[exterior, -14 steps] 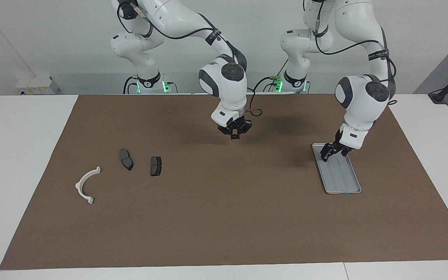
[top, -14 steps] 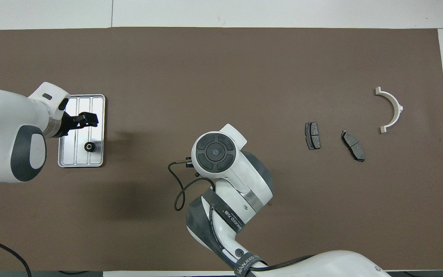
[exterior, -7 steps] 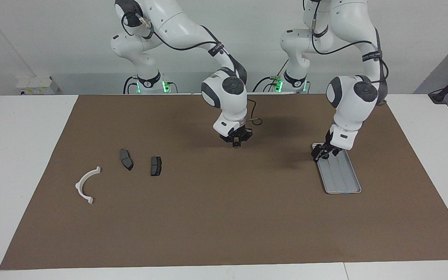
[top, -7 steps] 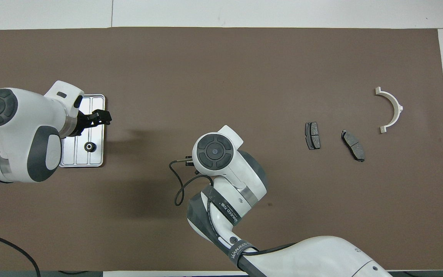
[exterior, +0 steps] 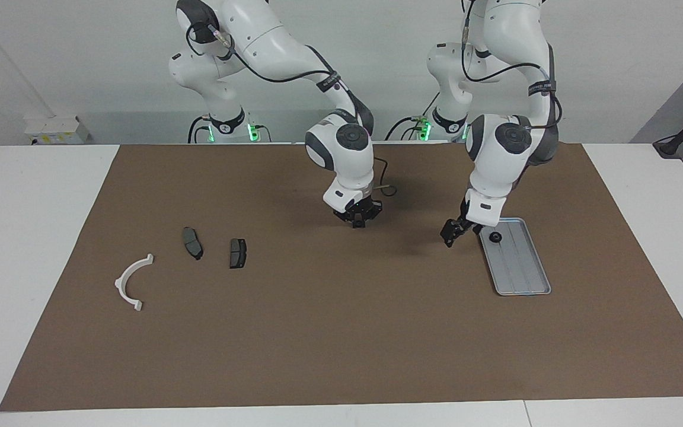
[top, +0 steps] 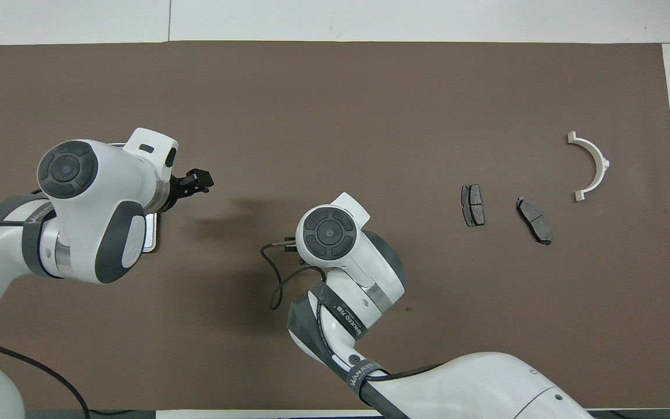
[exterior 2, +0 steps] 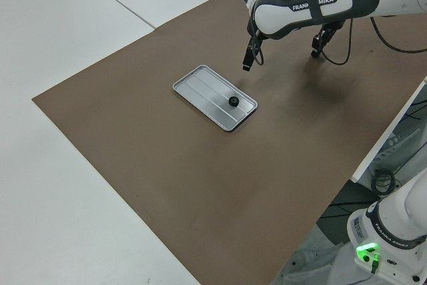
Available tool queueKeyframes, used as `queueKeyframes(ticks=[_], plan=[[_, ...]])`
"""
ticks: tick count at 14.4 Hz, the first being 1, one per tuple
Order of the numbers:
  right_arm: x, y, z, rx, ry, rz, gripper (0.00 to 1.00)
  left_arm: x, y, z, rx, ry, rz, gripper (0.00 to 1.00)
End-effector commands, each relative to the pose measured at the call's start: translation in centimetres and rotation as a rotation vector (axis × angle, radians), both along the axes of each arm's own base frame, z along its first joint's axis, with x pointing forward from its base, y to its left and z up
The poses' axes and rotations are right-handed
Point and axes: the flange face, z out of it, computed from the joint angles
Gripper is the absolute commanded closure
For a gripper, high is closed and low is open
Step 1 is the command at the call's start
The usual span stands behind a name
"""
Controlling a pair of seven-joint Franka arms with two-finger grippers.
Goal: Pick bearing gear from pile to tray
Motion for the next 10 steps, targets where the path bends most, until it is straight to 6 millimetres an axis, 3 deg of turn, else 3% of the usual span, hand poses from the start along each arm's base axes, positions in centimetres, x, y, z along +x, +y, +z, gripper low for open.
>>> queueKeyframes(ticks=[1,2,4,6,9,10], plan=[[0.2,-0.5,-0.3,-0.008,-0.015,-0.009,0.50,-0.5,-0.6,-0.3,0.006,0.010,0.014,0.00],[0.3,-0.5,-0.2,-0.009,-0.012,-0.012,0.26,-0.8,-1.0,-0.3,0.007,0.014,0.008,0.00],[0.8,-0.8,0.4,-0.013,-0.008,-0.013,0.02,-1.4,-1.9,-0.7,0.008,0.021,0.005,0.00],[1.9,-0.4,3.3,-0.024,0.005,-0.014,0.01,-1.8,-3.5,-0.6,0.003,0.018,0.040,0.00],[5.9,-3.7,10.9,-0.028,0.014,-0.070,0.01,-3.3,-7.6,-0.5,-0.009,0.012,0.090,0.00],[7.1,-5.6,13.6,-0.028,0.005,-0.081,0.01,-3.8,-8.9,-0.4,-0.012,0.012,0.104,0.00]])
